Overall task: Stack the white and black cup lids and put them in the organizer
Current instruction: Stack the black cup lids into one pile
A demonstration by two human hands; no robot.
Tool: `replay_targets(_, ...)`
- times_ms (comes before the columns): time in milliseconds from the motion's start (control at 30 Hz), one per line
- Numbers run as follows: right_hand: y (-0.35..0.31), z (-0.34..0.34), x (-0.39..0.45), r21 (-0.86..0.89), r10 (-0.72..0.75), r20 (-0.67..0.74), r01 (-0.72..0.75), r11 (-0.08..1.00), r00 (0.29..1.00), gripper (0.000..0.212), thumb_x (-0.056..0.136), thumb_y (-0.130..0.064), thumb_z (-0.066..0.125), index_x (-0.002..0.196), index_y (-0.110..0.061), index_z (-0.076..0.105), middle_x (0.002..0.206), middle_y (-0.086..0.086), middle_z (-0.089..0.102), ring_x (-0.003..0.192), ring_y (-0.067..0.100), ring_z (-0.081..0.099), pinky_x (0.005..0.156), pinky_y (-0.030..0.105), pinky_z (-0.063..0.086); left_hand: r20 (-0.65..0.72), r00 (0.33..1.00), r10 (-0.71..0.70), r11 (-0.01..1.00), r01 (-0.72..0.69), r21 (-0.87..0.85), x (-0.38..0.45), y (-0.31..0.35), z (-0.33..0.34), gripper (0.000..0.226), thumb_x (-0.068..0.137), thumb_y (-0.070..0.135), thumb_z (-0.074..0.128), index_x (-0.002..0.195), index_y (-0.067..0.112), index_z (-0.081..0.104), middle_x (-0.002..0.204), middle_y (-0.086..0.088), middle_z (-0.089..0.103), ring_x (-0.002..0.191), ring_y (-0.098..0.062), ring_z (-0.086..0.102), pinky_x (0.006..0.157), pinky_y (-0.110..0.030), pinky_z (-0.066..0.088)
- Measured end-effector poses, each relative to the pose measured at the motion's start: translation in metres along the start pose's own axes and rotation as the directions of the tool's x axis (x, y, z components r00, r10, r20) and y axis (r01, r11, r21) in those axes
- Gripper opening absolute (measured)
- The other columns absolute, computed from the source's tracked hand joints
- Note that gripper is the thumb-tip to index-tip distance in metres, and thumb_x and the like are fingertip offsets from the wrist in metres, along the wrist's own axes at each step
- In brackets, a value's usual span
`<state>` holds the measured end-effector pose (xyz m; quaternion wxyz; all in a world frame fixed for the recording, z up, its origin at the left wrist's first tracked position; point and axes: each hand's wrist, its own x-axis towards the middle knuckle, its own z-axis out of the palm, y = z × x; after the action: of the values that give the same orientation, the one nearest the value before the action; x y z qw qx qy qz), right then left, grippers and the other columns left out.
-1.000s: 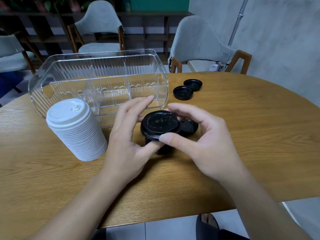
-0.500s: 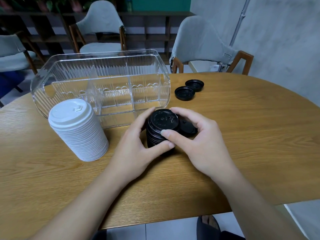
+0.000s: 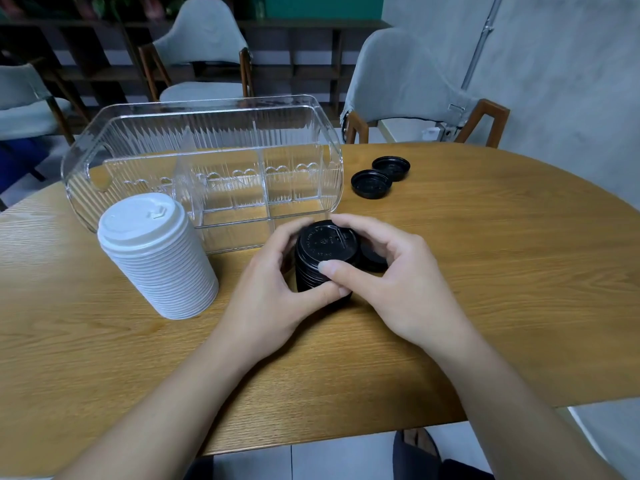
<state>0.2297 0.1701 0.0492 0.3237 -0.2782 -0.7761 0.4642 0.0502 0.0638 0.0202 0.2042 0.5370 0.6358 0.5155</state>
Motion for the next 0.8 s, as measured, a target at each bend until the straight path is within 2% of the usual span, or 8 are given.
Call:
replay_targets(100, -0.002, 0.000, 0.000, -0.038, 0.020, -0.015, -0.021, 0.999, 1.000, 0.063, 0.084, -0.044, 0.093, 0.143, -0.042, 0.070, 0.133, -0.024, 0.075, 0.130, 0.002, 0.067, 0.115, 0.037, 0.053, -0.005, 1.000, -0.028, 1.000, 0.028, 0.004, 0.000, 0.000, 0.000, 0.107, 0.075, 0.047, 0.100, 0.167, 0.031, 0.047, 0.148, 0.023, 0.069, 0.142, 0.002, 0.061, 0.124, -0.036, 0.048)
replay_targets(167, -0.005, 0.004, -0.002, -0.100, 0.025, -0.067, -0.032, 0.995, 0.997, 0.064, 0.080, -0.054, 0.092, 0.139, -0.046, 0.071, 0.129, -0.029, 0.074, 0.129, 0.001, 0.067, 0.114, 0.037, 0.053, -0.010, 0.999, -0.036, 0.999, 0.036, -0.001, 0.000, 0.001, 0.000, 0.113, 0.072, 0.054, 0.098, 0.169, 0.031, 0.045, 0.147, 0.025, 0.069, 0.141, 0.004, 0.061, 0.124, -0.036, 0.048)
replay_targets(233, -0.008, 0.010, -0.004, -0.121, 0.029, -0.128, -0.045, 0.992, 0.991, 0.063, 0.078, -0.053, 0.094, 0.137, -0.044, 0.073, 0.125, -0.030, 0.075, 0.126, -0.002, 0.068, 0.112, 0.033, 0.055, -0.016, 0.999, -0.042, 0.999, 0.042, -0.006, -0.001, 0.002, 0.000, 0.114, 0.071, 0.056, 0.096, 0.169, 0.032, 0.044, 0.145, 0.025, 0.070, 0.140, 0.005, 0.062, 0.124, -0.035, 0.048)
replay_targets(400, -0.013, 0.016, -0.009, -0.136, 0.015, -0.165, -0.038, 0.990, 0.986, 0.060, 0.081, -0.044, 0.095, 0.137, -0.040, 0.073, 0.121, -0.029, 0.076, 0.120, -0.005, 0.068, 0.107, 0.027, 0.056, -0.029, 0.999, -0.035, 0.999, 0.035, 0.023, -0.001, 0.002, 0.001, 0.098, 0.078, 0.039, 0.101, 0.163, 0.031, 0.051, 0.144, 0.024, 0.071, 0.139, 0.001, 0.064, 0.122, -0.038, 0.050)
replay_targets(533, -0.010, 0.007, -0.007, -0.029, 0.046, -0.083, -0.048, 0.998, 0.996, 0.077, 0.083, -0.044, 0.094, 0.153, -0.040, 0.061, 0.139, -0.027, 0.070, 0.132, -0.010, 0.062, 0.116, 0.025, 0.048, -0.023, 1.000, 0.014, 0.998, -0.013, 0.055, -0.001, 0.003, 0.002, 0.081, 0.082, 0.039, 0.098, 0.153, 0.034, 0.059, 0.142, 0.023, 0.071, 0.136, -0.004, 0.066, 0.118, -0.042, 0.052)
replay_targets(600, -0.008, -0.002, -0.005, -0.024, 0.063, -0.120, -0.066, 0.998, 0.991, 0.062, 0.090, -0.049, 0.085, 0.148, -0.037, 0.066, 0.138, -0.022, 0.072, 0.130, -0.008, 0.064, 0.115, 0.027, 0.051, -0.028, 1.000, 0.009, 0.998, -0.008, 0.057, -0.001, 0.004, 0.002, 0.082, 0.081, 0.042, 0.099, 0.152, 0.034, 0.059, 0.142, 0.024, 0.071, 0.136, -0.003, 0.065, 0.119, -0.041, 0.052)
replay_targets(700, 0.008, -0.016, -0.001, -0.262, 0.011, -0.265, -0.083, 0.962, 0.964, 0.029, 0.100, -0.045, 0.076, 0.126, -0.031, 0.079, 0.116, -0.019, 0.077, 0.114, 0.000, 0.069, 0.104, 0.033, 0.055, -0.022, 1.000, -0.019, 1.000, 0.019, 0.008, -0.002, 0.004, 0.001, 0.086, 0.079, 0.040, 0.101, 0.153, 0.036, 0.056, 0.143, 0.025, 0.069, 0.138, -0.002, 0.064, 0.121, -0.041, 0.051)
replay_targets(800, 0.030, -0.021, 0.002, -0.548, -0.044, -0.235, -0.095, 0.831, 0.971, 0.027, 0.097, -0.046, 0.080, 0.120, -0.032, 0.081, 0.118, -0.018, 0.071, 0.115, 0.010, 0.060, 0.106, 0.041, 0.044, -0.014, 0.999, -0.032, 0.999, 0.031, -0.017, -0.003, 0.005, 0.000, 0.091, 0.076, 0.049, 0.100, 0.154, 0.041, 0.054, 0.146, 0.025, 0.067, 0.141, -0.003, 0.062, 0.124, -0.043, 0.049)
